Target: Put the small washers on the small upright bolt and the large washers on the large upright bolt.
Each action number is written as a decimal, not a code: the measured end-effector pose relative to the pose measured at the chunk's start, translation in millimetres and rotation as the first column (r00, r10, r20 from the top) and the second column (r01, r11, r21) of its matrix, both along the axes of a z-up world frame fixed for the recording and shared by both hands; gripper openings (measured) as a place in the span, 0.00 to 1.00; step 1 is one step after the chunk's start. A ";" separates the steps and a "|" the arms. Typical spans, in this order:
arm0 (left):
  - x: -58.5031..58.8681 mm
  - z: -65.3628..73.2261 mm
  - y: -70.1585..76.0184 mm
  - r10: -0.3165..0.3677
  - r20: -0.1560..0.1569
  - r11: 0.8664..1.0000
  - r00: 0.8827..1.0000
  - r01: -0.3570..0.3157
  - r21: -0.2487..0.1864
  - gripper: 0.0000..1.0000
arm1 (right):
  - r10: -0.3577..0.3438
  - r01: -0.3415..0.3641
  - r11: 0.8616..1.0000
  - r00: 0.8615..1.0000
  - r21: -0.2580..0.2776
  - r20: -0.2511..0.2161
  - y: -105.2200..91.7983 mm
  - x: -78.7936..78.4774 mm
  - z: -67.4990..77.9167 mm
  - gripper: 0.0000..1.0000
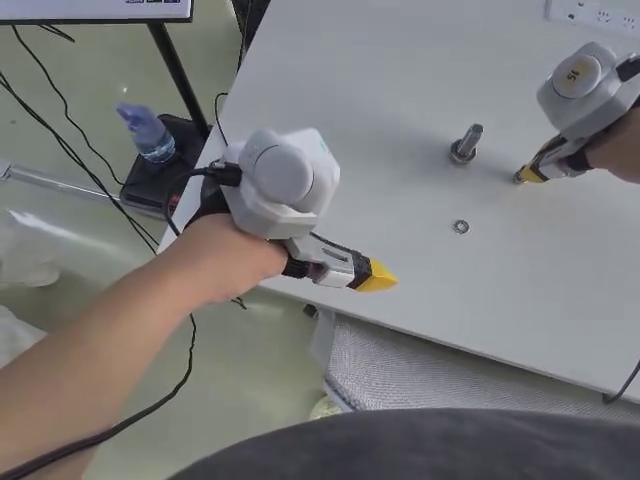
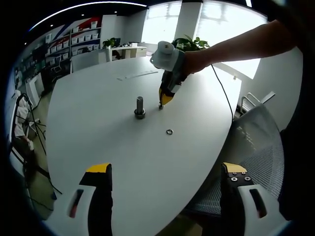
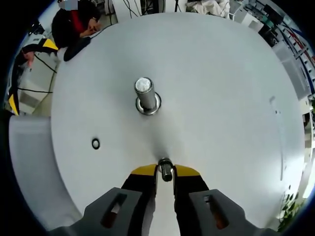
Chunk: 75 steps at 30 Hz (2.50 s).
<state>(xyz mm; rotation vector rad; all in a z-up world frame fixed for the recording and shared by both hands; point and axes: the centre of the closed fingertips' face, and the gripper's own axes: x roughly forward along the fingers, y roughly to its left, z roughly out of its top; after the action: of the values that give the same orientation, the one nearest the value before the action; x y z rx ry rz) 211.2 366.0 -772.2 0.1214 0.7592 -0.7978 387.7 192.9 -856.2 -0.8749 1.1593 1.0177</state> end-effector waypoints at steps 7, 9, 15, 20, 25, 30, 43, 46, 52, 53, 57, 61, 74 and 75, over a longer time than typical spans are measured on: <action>-0.2 -3.3 0.1 -0.001 -0.010 1.000 1.000 0.001 0.003 0.91 | -0.001 0.001 1.000 1.000 0.000 -0.005 -1.2 3.9 -7.5 0.13; 0.0 -3.8 -0.3 -0.003 -0.011 1.000 1.000 0.003 0.004 0.91 | -0.004 0.004 1.000 1.000 0.001 -0.008 -1.8 4.9 -9.3 0.13; 1.2 -5.7 -1.0 -0.006 -0.013 1.000 1.000 0.006 0.010 0.91 | -0.012 0.012 1.000 1.000 0.007 -0.010 -1.5 9.6 -10.5 0.13; 2.2 -5.8 -1.7 -0.006 -0.014 1.000 1.000 0.006 0.004 0.91 | -0.011 0.011 1.000 1.000 0.008 -0.012 -1.6 9.9 -10.8 0.13; 1.5 -7.1 -1.5 -0.011 -0.017 1.000 1.000 0.011 0.005 0.90 | -0.016 0.017 1.000 1.000 0.008 -0.014 -1.7 10.7 -11.0 0.13; 1.4 -7.5 -0.6 -0.014 -0.017 1.000 1.000 0.014 0.007 0.90 | -0.009 0.009 1.000 1.000 0.005 -0.012 -1.7 10.4 -11.1 0.13; -0.2 -7.0 0.6 -0.011 -0.020 1.000 1.000 0.011 0.007 0.89 | 0.017 -0.017 1.000 1.000 -0.007 0.002 -2.2 13.2 -11.3 0.19; 0.3 -6.3 0.8 -0.009 -0.017 1.000 1.000 0.009 0.006 0.89 | 0.015 -0.014 1.000 1.000 0.001 -0.011 -2.0 10.6 -11.9 0.23; 0.9 -5.7 1.9 -0.009 -0.016 1.000 1.000 0.009 0.010 0.89 | 0.021 -0.021 1.000 1.000 0.005 -0.016 -0.8 8.0 -10.1 0.25; 1.3 -4.9 2.0 -0.007 -0.014 1.000 1.000 0.007 0.009 0.89 | 0.024 -0.024 1.000 1.000 0.006 -0.015 -0.5 7.6 -9.6 0.25; 1.5 -4.1 0.4 -0.007 -0.010 1.000 1.000 0.007 0.006 0.89 | 0.030 -0.030 1.000 0.999 0.003 -0.026 -1.3 5.6 -8.1 0.28; -0.8 -4.0 -2.8 -0.013 -0.011 1.000 1.000 0.013 0.006 0.89 | 0.029 -0.029 1.000 0.999 0.006 -0.021 -4.3 7.2 -3.6 0.30; 0.1 6.1 -2.8 -0.002 0.015 1.000 1.000 0.002 0.005 0.89 | 0.022 -0.022 1.000 1.000 0.017 0.004 -5.2 5.0 12.6 0.31; 0.0 6.4 -2.5 -0.003 0.016 1.000 1.000 0.003 0.007 0.89 | 0.021 -0.021 1.000 1.000 0.020 0.006 -4.2 4.6 15.4 0.31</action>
<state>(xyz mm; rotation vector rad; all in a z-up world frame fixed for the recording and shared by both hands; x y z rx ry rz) 211.2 363.5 -765.8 0.1353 0.7470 -0.7957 392.3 188.7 -840.8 -0.8748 1.1350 1.0416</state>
